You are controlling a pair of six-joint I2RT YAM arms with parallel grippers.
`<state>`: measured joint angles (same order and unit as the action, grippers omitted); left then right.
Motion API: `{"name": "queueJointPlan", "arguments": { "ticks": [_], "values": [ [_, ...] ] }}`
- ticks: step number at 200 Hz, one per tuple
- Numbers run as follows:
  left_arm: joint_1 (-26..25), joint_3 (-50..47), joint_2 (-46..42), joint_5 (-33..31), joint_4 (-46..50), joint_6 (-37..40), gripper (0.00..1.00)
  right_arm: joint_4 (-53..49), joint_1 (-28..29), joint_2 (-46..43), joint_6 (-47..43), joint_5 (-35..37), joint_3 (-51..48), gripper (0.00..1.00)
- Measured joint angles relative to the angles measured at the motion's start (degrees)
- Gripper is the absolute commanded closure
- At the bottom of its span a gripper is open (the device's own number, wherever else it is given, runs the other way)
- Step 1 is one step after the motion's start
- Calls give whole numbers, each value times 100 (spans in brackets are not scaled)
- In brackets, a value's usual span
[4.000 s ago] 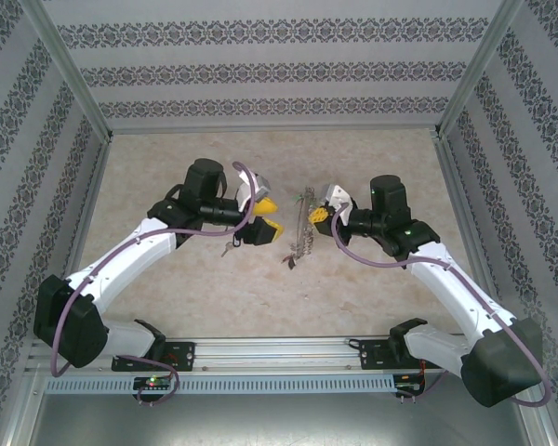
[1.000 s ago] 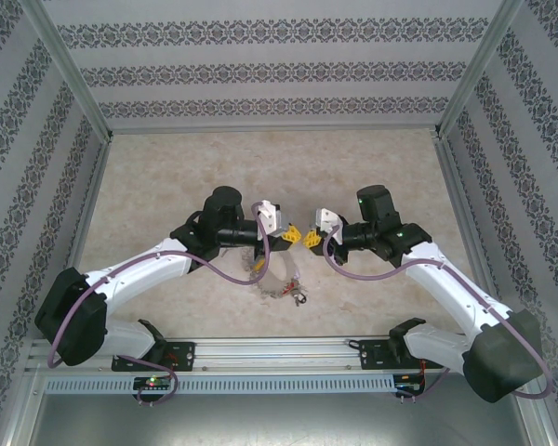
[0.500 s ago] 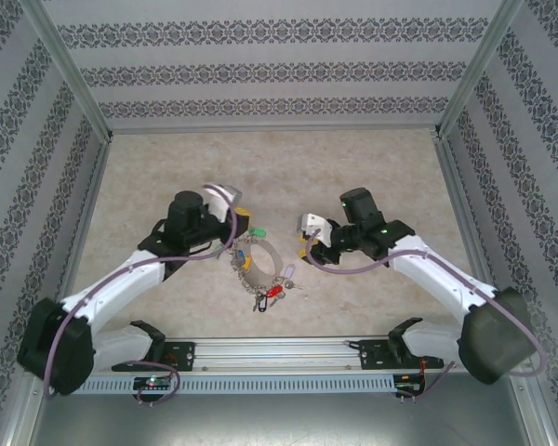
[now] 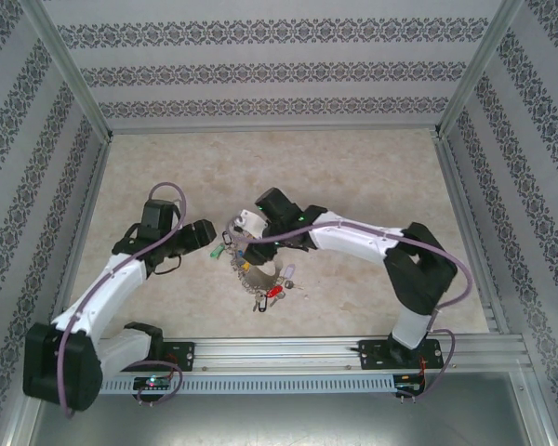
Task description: Put the keys on the keyring
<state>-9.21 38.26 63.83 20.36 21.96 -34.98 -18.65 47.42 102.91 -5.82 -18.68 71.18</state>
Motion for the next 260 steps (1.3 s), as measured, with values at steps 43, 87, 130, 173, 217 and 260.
{"name": "queueJointPlan", "arguments": {
  "ticks": [43, 87, 130, 173, 217, 260],
  "values": [
    [26, -20, 584, 1003, 13, -400, 26, -496, -553, 166, 2111, 579, -142, 52],
    [-177, 13, 1036, 1204, -66, -452, 27, -1408, -195, 710, 2590, 1373, 181, 51],
    [-328, 13, 1276, 1226, -249, -479, 27, -1934, -74, 1167, 2721, 1895, 686, 55],
    [-645, 35, 1545, 1207, -579, -520, 25, -1733, -166, 964, 2900, 2227, 345, 59],
    [-691, 286, 1934, 1064, -859, -549, 24, -1268, -833, 249, 3060, 1910, -699, 59],
    [-691, 846, 2708, 844, -1093, -538, 27, -1222, -1314, -179, 3101, 1751, -1202, 57]
  ]
}}
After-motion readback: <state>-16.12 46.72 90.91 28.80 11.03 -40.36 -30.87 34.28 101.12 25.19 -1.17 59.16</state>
